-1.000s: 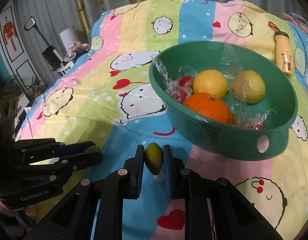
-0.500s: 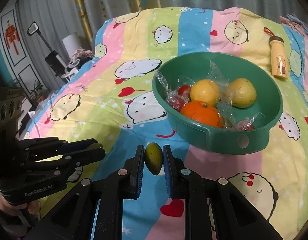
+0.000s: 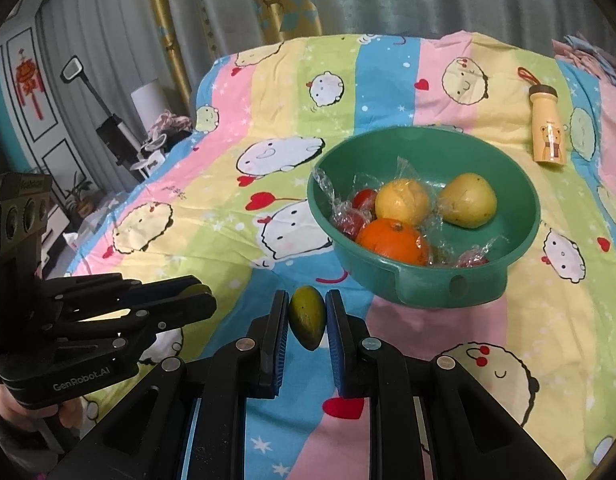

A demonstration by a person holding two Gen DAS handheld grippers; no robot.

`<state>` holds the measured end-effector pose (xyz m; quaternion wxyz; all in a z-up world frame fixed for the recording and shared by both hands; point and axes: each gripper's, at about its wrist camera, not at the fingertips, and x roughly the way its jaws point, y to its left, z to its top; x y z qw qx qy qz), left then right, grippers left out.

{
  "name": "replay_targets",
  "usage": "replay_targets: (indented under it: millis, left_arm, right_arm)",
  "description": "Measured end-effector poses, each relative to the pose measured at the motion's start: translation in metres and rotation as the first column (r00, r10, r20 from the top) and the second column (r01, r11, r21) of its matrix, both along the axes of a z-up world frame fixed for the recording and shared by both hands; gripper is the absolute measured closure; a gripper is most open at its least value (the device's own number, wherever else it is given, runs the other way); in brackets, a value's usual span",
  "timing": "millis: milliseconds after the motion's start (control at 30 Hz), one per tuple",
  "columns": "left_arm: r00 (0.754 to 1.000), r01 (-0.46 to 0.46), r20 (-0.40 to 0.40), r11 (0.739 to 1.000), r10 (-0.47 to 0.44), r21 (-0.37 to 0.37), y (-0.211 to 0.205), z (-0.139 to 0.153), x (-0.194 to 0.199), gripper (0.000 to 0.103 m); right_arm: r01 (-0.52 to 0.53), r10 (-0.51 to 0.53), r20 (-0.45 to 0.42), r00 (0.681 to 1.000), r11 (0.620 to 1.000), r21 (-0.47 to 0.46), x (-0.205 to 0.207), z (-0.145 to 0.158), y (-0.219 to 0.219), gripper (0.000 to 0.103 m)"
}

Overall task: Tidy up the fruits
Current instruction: 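Carry both held green fruits over the green basin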

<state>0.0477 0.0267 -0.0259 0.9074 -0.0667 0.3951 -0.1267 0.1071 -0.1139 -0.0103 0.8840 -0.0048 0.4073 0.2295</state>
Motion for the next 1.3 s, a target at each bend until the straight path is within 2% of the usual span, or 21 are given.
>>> replay_targets:
  millis: [667,1300]
  left_arm:
    - [0.999,0.028,0.043,0.999,-0.030,0.044,-0.028,0.025,-0.001,0.084]
    - [0.996,0.069,0.056,0.995,-0.073,0.079,-0.057,0.034,0.027,0.084]
  right_arm:
    - [0.033,-0.036,0.061,0.997,0.998,0.049,-0.014,0.026,-0.027,0.082]
    - [0.069,-0.077,0.098,0.992,0.994,0.083,-0.002,0.037,-0.055,0.082]
